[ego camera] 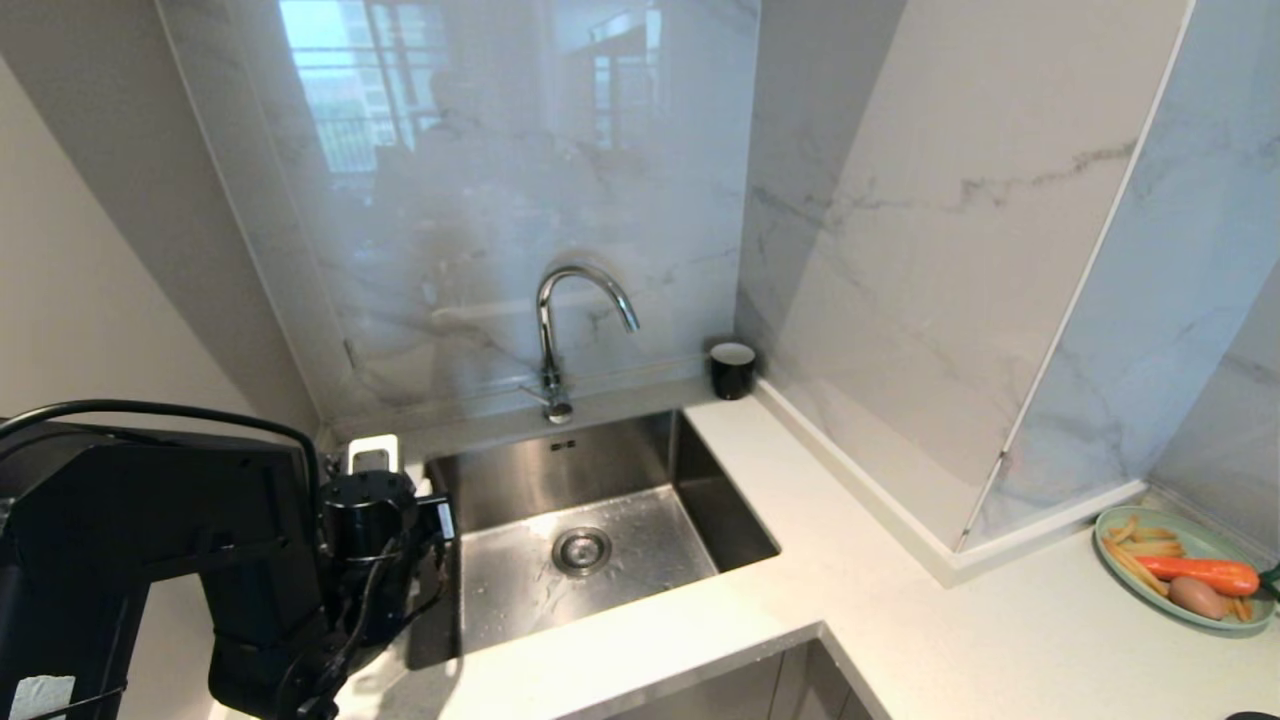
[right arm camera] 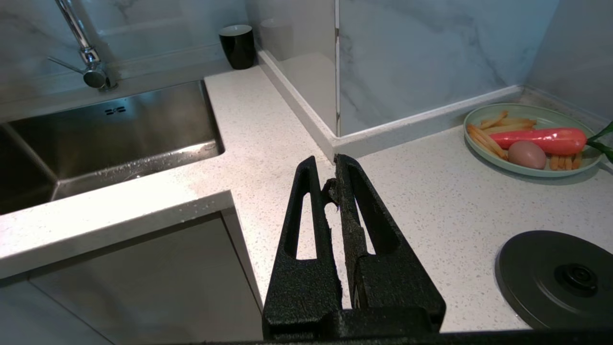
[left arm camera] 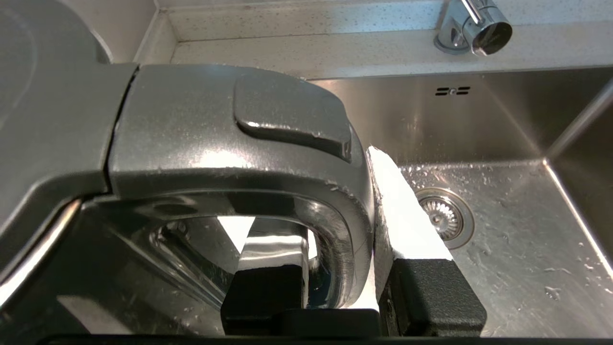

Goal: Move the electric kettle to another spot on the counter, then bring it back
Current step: Place it by the sink

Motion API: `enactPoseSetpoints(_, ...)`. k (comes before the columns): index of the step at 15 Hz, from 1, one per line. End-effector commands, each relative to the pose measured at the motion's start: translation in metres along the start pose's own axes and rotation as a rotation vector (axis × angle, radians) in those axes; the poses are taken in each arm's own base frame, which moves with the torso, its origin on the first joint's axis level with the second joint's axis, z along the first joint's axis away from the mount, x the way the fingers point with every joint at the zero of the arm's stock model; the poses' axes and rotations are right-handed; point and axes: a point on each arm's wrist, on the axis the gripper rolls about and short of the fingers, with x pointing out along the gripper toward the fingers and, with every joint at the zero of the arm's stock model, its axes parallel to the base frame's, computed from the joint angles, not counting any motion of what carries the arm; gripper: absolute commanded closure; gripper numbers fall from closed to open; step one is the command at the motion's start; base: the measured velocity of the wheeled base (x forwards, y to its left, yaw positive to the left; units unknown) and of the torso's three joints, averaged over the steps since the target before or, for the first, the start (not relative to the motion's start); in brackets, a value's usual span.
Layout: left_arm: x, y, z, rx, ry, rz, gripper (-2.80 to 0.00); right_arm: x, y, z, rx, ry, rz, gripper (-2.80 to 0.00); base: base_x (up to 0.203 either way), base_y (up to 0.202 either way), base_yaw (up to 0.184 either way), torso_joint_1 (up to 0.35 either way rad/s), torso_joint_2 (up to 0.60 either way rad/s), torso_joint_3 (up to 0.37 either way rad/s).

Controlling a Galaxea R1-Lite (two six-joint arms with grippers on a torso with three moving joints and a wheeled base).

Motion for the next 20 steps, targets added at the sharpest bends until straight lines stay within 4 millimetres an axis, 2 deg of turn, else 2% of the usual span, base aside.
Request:
enactPoseSetpoints(1, -0.002, 0.0, 0.0, -0.004, -0.003, 0.002, 0.0, 0.0, 0.0, 0.0, 0.0, 0.0, 0.0, 0.0, 0.0, 0.0, 0.0, 0.0, 0.0, 0.0)
enactPoseSetpoints(9, -0.005, 0.001, 0.002, -0.004, -0.001, 0.004, 0.0, 0.0, 0.0, 0.0, 0.0, 0.0, 0.0, 0.0, 0.0, 0.0, 0.0, 0.0, 0.0, 0.0)
enactPoseSetpoints(10, -0.006, 0.001, 0.002, -0.002, -0.001, 0.002, -2.8, 0.0, 0.0, 0.0, 0.0, 0.0, 0.0, 0.0, 0.0, 0.0, 0.0, 0.0, 0.0, 0.0)
enactPoseSetpoints(17, -0.018, 0.001, 0.007, -0.001, -0.001, -0.015, -2.8, 0.0, 0.0, 0.0, 0.0, 0.0, 0.0, 0.0, 0.0, 0.0, 0.0, 0.0, 0.0, 0.0)
enactPoseSetpoints(20, -0.035, 0.002, 0.005, -0.011, 0.025, -0.035, -2.8, 0.0, 0.0, 0.0, 0.0, -0.002, 0.0, 0.0, 0.0, 0.0, 0.0, 0.0, 0.0, 0.0)
